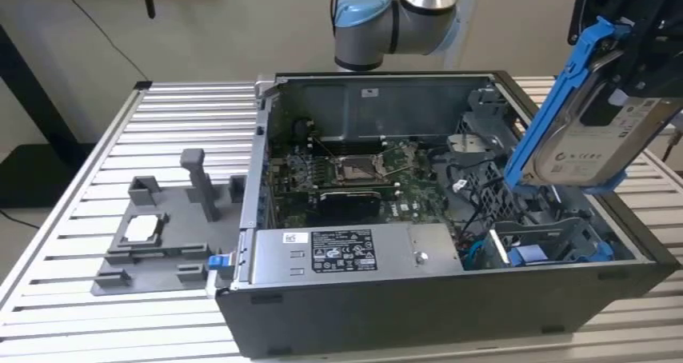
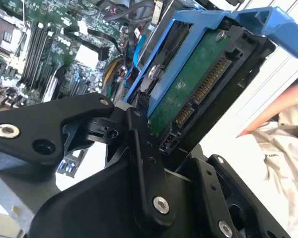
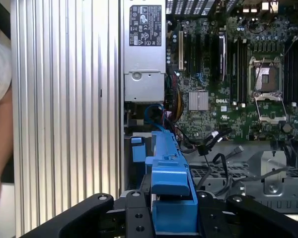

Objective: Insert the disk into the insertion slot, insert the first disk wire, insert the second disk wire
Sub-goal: 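Insert the disk into the insertion slot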

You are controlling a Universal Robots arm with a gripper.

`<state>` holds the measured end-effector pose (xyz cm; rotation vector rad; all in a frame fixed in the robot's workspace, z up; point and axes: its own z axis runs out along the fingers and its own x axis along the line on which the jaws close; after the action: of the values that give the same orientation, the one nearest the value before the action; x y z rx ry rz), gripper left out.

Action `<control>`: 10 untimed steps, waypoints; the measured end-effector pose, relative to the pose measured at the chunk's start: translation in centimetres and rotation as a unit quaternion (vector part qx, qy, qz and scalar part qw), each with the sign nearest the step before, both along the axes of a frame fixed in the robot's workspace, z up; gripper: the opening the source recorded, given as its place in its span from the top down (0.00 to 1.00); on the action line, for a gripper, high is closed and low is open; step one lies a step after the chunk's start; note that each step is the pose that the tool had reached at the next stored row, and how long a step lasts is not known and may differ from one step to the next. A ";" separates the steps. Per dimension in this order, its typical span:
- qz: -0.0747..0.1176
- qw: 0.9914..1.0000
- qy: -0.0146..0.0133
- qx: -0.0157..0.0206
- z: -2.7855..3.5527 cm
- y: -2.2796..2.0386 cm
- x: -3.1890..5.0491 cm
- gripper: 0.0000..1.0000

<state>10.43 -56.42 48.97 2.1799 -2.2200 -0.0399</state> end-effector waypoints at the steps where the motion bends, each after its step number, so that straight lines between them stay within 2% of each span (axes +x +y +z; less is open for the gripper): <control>1: 0.000 1.000 0.000 0.000 -0.11 0.00 0.01 0.67; 5: 0.000 1.000 0.000 0.000 -0.58 -0.10 0.09 0.67; 10: 0.000 1.000 0.000 0.001 -0.94 -0.56 0.35 0.67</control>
<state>10.78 -56.98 48.04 2.1809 -2.2209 -0.0425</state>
